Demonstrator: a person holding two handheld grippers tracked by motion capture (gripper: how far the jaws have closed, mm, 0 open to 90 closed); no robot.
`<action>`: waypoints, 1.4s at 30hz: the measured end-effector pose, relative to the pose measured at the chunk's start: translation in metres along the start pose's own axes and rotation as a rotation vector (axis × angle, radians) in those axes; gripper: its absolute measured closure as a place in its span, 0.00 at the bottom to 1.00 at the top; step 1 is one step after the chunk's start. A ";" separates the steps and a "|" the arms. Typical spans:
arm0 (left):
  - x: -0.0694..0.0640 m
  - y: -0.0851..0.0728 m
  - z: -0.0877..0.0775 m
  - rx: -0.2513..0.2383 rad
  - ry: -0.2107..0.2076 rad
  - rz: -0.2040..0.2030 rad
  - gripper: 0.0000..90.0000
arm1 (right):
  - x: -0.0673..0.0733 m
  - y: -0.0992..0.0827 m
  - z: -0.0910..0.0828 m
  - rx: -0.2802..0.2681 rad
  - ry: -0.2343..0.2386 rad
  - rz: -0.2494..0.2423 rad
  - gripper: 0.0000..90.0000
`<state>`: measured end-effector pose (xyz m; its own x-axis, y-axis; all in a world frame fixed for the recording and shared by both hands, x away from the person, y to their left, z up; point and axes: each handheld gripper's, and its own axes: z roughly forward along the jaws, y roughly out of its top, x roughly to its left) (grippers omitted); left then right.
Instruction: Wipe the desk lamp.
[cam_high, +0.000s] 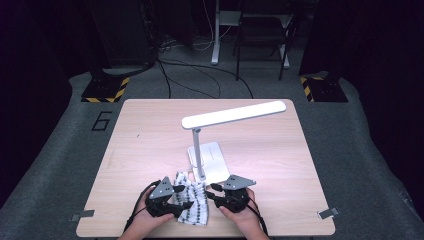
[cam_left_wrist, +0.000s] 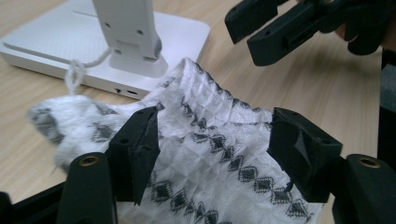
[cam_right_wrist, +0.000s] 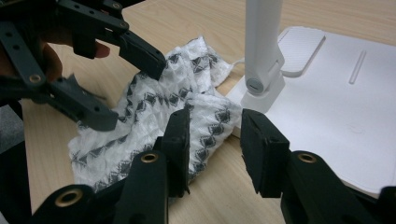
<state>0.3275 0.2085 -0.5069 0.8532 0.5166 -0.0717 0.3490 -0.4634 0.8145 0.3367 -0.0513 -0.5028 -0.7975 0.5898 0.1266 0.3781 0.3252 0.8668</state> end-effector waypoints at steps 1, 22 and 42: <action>-0.001 0.000 0.004 0.014 0.004 0.011 0.36 | 0.001 -0.001 -0.001 -0.002 -0.006 0.013 0.69; 0.002 -0.001 0.021 0.154 0.065 0.051 0.45 | -0.011 -0.006 -0.011 -0.025 -0.055 0.048 0.68; 0.038 -0.009 -0.015 0.089 0.164 -0.080 0.86 | -0.034 -0.001 -0.010 0.009 -0.173 0.065 0.59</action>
<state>0.3513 0.2429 -0.5083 0.7494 0.6612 -0.0337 0.4523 -0.4740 0.7555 0.3587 -0.0792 -0.5030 -0.6790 0.7277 0.0971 0.4314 0.2886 0.8548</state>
